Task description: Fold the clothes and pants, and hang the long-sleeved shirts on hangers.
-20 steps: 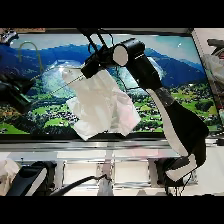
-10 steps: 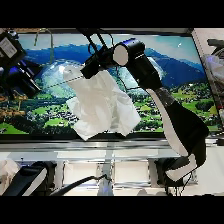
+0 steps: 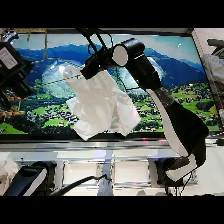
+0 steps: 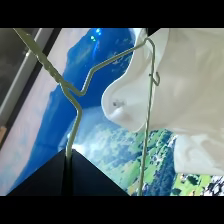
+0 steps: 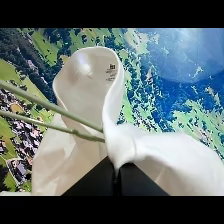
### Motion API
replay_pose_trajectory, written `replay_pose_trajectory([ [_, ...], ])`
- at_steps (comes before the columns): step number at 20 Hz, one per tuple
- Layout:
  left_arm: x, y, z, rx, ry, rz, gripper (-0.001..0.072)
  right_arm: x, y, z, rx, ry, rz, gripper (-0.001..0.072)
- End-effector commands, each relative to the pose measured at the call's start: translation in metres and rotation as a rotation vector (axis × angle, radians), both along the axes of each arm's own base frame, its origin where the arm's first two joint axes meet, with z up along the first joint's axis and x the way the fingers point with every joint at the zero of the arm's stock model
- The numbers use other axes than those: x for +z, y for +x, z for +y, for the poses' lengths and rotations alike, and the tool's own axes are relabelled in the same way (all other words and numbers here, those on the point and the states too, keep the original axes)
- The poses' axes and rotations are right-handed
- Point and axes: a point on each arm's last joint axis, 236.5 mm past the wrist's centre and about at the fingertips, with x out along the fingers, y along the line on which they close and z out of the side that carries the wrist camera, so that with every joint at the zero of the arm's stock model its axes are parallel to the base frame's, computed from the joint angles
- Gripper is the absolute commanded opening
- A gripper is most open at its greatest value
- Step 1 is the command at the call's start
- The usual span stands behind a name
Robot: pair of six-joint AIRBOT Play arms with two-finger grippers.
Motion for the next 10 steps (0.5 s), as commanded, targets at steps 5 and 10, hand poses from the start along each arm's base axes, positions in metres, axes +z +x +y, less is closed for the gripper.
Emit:
replay_pose_trajectory([
  [5,0.015,0.027,0.007,-0.027,0.145,-0.153,0.0004,0.002,-0.004,0.004,0.008,0.019,0.014,0.0025],
  [10,0.025,0.029,0.008,-0.032,0.173,-0.206,0.0004,0.002,-0.003,0.004,0.006,0.020,0.009,0.0025],
])
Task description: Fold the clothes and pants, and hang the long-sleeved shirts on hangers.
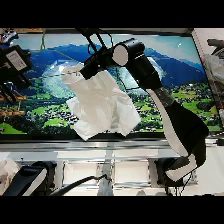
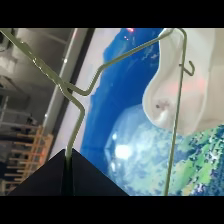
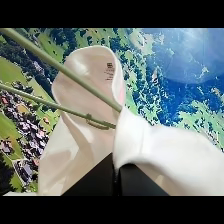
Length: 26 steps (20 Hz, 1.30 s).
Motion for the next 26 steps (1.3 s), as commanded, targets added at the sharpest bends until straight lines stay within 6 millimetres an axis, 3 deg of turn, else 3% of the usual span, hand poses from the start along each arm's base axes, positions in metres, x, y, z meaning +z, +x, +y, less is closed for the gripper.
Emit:
replay_pose_trajectory([
  [1,0.008,0.002,0.001,-0.005,0.024,-0.043,0.0004,0.001,0.000,0.001,0.000,0.003,-0.003,0.0025],
  [5,0.002,0.004,-0.010,-0.032,-0.011,-0.015,0.0004,0.001,0.000,0.001,0.000,0.006,-0.002,0.0025],
  [7,-0.019,0.010,-0.021,-0.053,-0.049,0.063,0.0003,0.001,-0.001,0.001,0.001,0.006,0.001,0.0025],
  [11,-0.060,0.028,-0.034,0.012,-0.308,0.257,0.0003,-0.003,-0.009,0.002,0.018,-0.001,0.036,0.0025],
  [16,-0.079,0.033,-0.068,-0.155,-0.696,0.481,0.0001,-0.013,-0.023,-0.003,0.043,-0.040,0.092,0.0025],
  [21,-0.134,0.032,-0.087,-0.257,-0.799,0.750,0.0002,0.012,-0.022,-0.004,0.035,0.001,0.042,0.0025],
  [26,-0.096,0.050,-0.115,-0.534,-1.183,0.740,0.0002,0.022,-0.029,-0.008,0.034,0.007,0.045,0.0025],
])
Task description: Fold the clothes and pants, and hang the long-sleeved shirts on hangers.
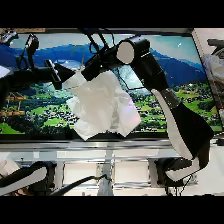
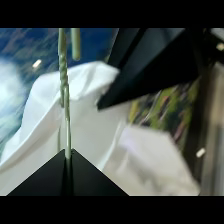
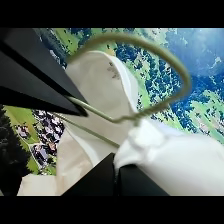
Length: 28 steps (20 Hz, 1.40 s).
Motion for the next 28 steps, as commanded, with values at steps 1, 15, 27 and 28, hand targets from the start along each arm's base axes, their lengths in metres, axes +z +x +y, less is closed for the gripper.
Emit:
replay_pose_trajectory([
  [1,0.033,0.006,-0.013,-0.095,-0.356,0.001,0.0002,0.006,-0.007,-0.003,0.002,0.001,0.010,0.0025],
  [15,0.034,-0.049,-0.060,-0.516,-0.838,0.233,0.0004,0.082,-0.084,-0.054,0.064,-0.019,0.002,0.0025],
  [27,0.061,-0.065,-0.100,-0.569,-1.000,0.239,0.0004,0.082,-0.130,-0.071,0.135,-0.069,0.117,0.0026],
  [28,0.061,-0.066,-0.099,-0.575,-1.002,0.239,0.0004,0.081,-0.131,-0.072,0.136,-0.071,0.120,0.0034],
])
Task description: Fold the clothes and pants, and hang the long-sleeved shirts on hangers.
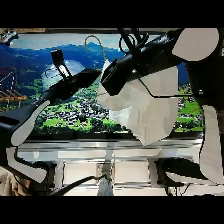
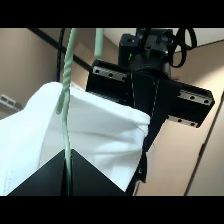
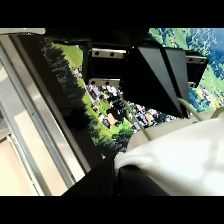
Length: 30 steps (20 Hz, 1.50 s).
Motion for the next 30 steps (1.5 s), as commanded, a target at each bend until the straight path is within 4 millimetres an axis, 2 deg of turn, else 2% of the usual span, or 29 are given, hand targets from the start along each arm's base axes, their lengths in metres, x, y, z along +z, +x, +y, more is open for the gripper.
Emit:
replay_pose_trajectory([
  [1,0.004,-0.005,0.002,-0.018,-0.035,-0.012,0.0004,-0.004,-0.009,-0.004,0.019,-0.024,0.027,0.0116],
  [3,0.004,-0.006,0.001,-0.021,-0.035,-0.012,0.0004,0.002,-0.011,-0.006,0.020,-0.014,0.009,0.0266],
  [4,0.004,-0.007,0.001,-0.022,-0.035,-0.012,0.0004,0.008,-0.012,-0.007,0.025,-0.005,-0.013,0.0312],
  [5,0.004,-0.007,0.000,-0.022,-0.036,-0.014,0.0004,0.017,-0.011,-0.011,0.036,-0.002,-0.060,0.0312],
  [7,0.004,-0.008,0.000,-0.024,-0.037,-0.015,0.0003,0.041,0.005,-0.026,0.006,-0.007,-0.224,0.0299],
  [8,0.005,-0.009,0.001,-0.028,-0.042,-0.018,0.0004,0.054,0.017,-0.043,-0.001,-0.058,-0.359,0.0263],
  [11,0.005,-0.010,0.002,-0.033,-0.045,-0.021,0.0004,0.084,0.044,-0.108,0.122,-0.383,-0.766,0.0276],
  [13,0.005,-0.010,0.002,-0.032,-0.045,-0.021,0.0004,0.105,0.046,-0.114,0.109,-0.387,-0.864,0.0436],
  [15,0.005,-0.010,0.002,-0.033,-0.045,-0.021,0.0004,0.114,0.052,-0.119,0.077,-0.399,-0.902,0.0571],
  [17,0.005,-0.010,0.002,-0.032,-0.045,-0.021,0.0004,0.103,0.069,-0.137,0.031,-0.445,-0.875,0.0581],
  [19,0.005,-0.010,0.002,-0.033,-0.045,-0.021,0.0004,0.072,0.082,-0.158,0.003,-0.459,-0.762,0.0637],
  [20,0.005,-0.010,0.002,-0.033,-0.045,-0.021,0.0004,0.059,0.084,-0.162,-0.001,-0.427,-0.707,0.0637],
  [23,0.005,-0.010,0.002,-0.033,-0.045,-0.020,0.0004,0.036,0.084,-0.160,0.045,-0.309,-0.607,0.0652],
  [25,0.005,-0.010,0.002,-0.033,-0.045,-0.020,0.0004,0.025,0.084,-0.160,0.054,-0.294,-0.575,0.0653],
  [28,0.005,-0.010,0.002,-0.033,-0.044,-0.021,0.0004,0.017,0.081,-0.150,0.081,-0.258,-0.550,0.0653],
  [30,0.005,-0.010,0.002,-0.033,-0.045,-0.021,0.0004,0.013,0.088,-0.148,0.083,-0.257,-0.550,0.0652],
])
